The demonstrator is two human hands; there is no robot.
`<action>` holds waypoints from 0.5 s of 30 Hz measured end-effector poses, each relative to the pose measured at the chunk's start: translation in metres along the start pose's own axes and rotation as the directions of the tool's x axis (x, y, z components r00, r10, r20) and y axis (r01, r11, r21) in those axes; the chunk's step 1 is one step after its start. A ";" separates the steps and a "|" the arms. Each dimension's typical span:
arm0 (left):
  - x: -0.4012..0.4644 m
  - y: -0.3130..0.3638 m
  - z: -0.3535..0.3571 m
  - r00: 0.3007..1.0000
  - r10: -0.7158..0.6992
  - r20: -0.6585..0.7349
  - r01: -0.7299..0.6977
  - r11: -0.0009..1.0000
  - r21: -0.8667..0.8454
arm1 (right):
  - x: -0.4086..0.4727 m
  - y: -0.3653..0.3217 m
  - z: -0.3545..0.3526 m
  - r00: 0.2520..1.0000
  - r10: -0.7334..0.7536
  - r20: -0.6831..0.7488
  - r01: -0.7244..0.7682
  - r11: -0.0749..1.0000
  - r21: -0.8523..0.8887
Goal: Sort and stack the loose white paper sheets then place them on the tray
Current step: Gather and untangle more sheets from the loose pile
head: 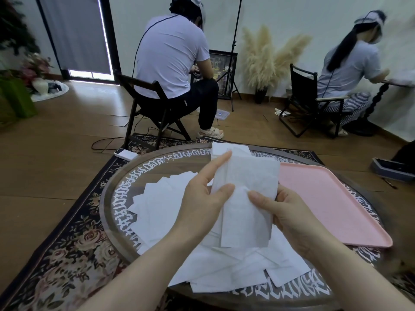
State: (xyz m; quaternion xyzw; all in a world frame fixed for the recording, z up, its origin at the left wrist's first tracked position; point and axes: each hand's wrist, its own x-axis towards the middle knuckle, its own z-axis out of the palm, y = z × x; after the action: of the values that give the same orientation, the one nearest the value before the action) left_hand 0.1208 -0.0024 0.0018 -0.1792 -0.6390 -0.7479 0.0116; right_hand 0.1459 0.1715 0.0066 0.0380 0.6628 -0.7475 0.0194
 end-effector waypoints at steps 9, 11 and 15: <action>0.004 -0.003 0.001 0.997 -0.077 -0.015 0.076 0.996 -0.034 | -0.001 0.000 -0.001 0.999 -0.038 0.012 0.038 0.998 0.047; 0.004 -0.003 0.000 0.996 -0.089 -0.010 0.088 0.995 -0.048 | -0.002 0.000 -0.001 0.999 -0.049 0.011 0.049 0.998 0.050; 0.004 -0.002 -0.001 0.997 -0.082 0.000 0.082 0.993 -0.087 | -0.002 0.000 0.000 0.998 -0.063 0.013 0.062 0.997 0.051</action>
State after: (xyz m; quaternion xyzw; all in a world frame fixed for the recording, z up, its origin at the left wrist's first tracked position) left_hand 0.1163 -0.0017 0.0007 -0.1518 -0.6125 -0.7753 -0.0257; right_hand 0.1480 0.1714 0.0072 0.0122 0.6444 -0.7646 0.0000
